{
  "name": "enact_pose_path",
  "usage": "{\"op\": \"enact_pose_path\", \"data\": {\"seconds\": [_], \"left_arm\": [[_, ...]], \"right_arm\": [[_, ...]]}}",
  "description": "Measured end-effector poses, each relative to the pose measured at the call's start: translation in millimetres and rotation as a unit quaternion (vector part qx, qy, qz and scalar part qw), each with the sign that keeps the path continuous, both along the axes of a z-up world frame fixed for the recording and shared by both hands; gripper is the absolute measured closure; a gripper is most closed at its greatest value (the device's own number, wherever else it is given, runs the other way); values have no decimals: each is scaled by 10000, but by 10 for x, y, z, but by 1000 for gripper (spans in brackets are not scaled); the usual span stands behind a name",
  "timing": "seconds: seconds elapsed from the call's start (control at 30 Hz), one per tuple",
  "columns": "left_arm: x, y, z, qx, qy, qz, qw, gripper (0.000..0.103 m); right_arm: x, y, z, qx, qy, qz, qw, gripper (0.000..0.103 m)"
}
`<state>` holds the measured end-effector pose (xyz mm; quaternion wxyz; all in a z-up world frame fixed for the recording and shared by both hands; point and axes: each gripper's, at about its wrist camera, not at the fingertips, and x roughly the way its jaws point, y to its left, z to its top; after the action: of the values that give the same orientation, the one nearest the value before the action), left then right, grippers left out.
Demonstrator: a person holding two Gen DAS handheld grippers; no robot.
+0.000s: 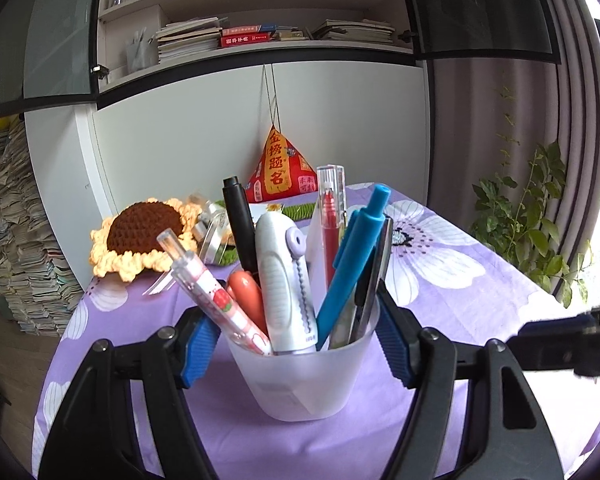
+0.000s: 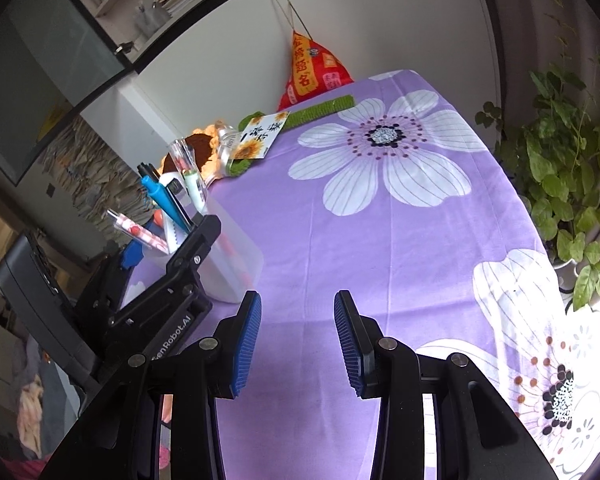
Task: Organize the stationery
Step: 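Withdraw the right tool from the cup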
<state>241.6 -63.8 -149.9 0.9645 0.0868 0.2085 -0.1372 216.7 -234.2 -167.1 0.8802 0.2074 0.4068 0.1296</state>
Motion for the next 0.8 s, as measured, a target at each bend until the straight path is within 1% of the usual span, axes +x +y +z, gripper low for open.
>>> {"op": "enact_pose_path", "data": {"seconds": [0.17, 0.27, 0.3, 0.33, 0.43, 0.6, 0.63, 0.7, 0.8], "left_arm": [[180, -110, 38, -1, 118, 111, 9999, 34], [293, -138, 8, -45, 337, 148, 9993, 34], [331, -137, -31, -75, 488, 159, 9987, 34], [309, -135, -36, -92, 411, 169, 9990, 34], [257, -148, -41, 14, 464, 176, 9988, 33], [224, -119, -22, -11, 565, 196, 9982, 31], [221, -115, -22, -28, 621, 163, 9979, 29], [206, -104, -25, -60, 730, 97, 9973, 13], [122, -94, 12, -13, 640, 137, 9979, 12]], "right_arm": [[22, -102, -51, 77, 20, -43, 10000, 64], [32, -145, -83, 121, 41, -69, 9999, 64], [34, -159, -92, 134, 48, -80, 9999, 64], [37, -173, -100, 150, 58, -85, 9998, 64], [24, -198, -108, 191, 58, -87, 9998, 64], [12, -205, -98, 249, 43, -83, 9996, 64], [6, -191, -91, 226, 40, -68, 9997, 64], [-14, -154, -74, 167, 23, -50, 9998, 64], [-45, -104, -44, 5, -9, -67, 10000, 64]]}}
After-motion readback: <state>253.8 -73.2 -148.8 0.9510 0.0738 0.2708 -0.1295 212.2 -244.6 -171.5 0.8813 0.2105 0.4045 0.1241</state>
